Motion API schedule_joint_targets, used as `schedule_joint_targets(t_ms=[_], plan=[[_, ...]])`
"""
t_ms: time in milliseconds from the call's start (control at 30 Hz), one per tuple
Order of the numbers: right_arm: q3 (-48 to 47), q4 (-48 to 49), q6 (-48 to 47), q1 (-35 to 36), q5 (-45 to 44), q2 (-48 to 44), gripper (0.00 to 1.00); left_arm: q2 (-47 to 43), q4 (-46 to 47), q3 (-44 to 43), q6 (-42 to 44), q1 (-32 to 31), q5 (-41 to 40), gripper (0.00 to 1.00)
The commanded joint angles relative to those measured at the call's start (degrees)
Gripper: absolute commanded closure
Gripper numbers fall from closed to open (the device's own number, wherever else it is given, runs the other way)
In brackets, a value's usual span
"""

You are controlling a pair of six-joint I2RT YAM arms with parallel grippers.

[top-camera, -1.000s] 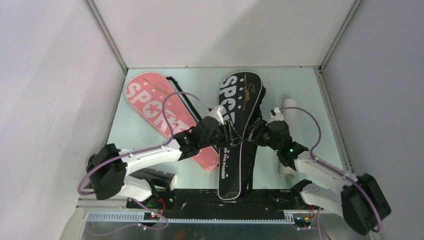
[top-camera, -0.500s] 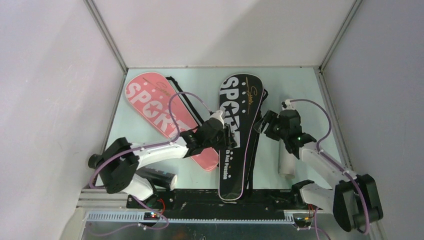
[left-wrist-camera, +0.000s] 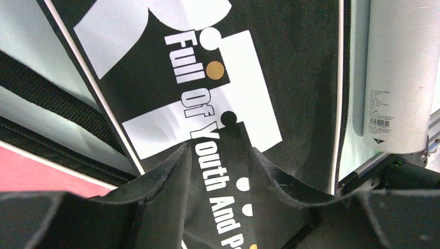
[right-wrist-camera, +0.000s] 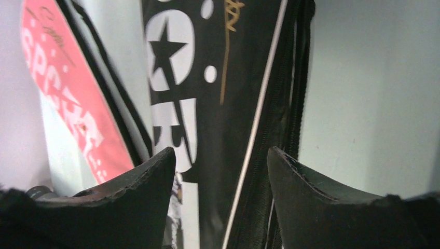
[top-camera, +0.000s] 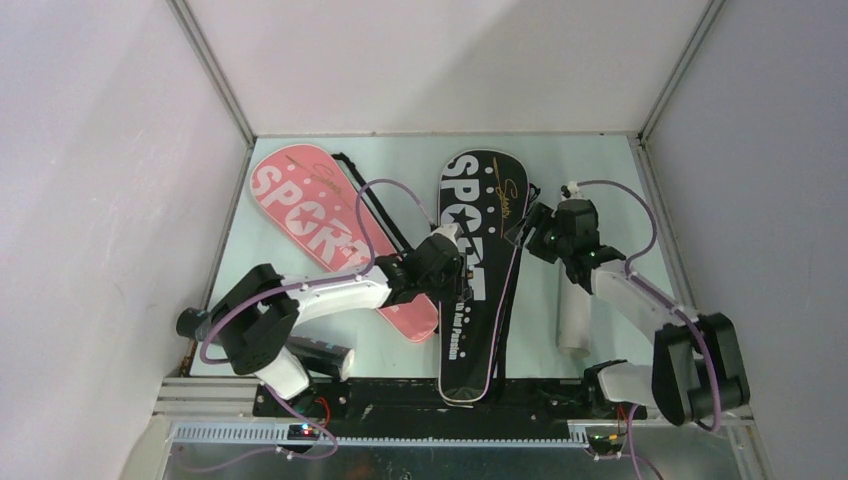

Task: Pack up the badminton gear
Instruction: Pick up the racket bag from the center of the board.

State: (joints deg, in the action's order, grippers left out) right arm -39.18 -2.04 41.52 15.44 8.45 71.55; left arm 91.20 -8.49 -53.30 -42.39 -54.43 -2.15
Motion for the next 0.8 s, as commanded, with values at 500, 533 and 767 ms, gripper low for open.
schedule_joint_targets(t_ms=[500,533,767], plan=[[-4.12,7.45,-2.59,1.12,3.5,21.41,0.39,-4.62,-6.24,-6.67,5.51,1.63,-6.34,0.48],[-4.14,8.87,-2.63,1.09,4.3,21.73,0.45,-4.84,-6.66,-7.2,5.7,1.89,-6.23,0.48],[-4.39,15.68,-4.34,0.68,8.33,17.83,0.95,-8.68,-12.09,-10.23,8.29,5.24,-10.09,0.43]])
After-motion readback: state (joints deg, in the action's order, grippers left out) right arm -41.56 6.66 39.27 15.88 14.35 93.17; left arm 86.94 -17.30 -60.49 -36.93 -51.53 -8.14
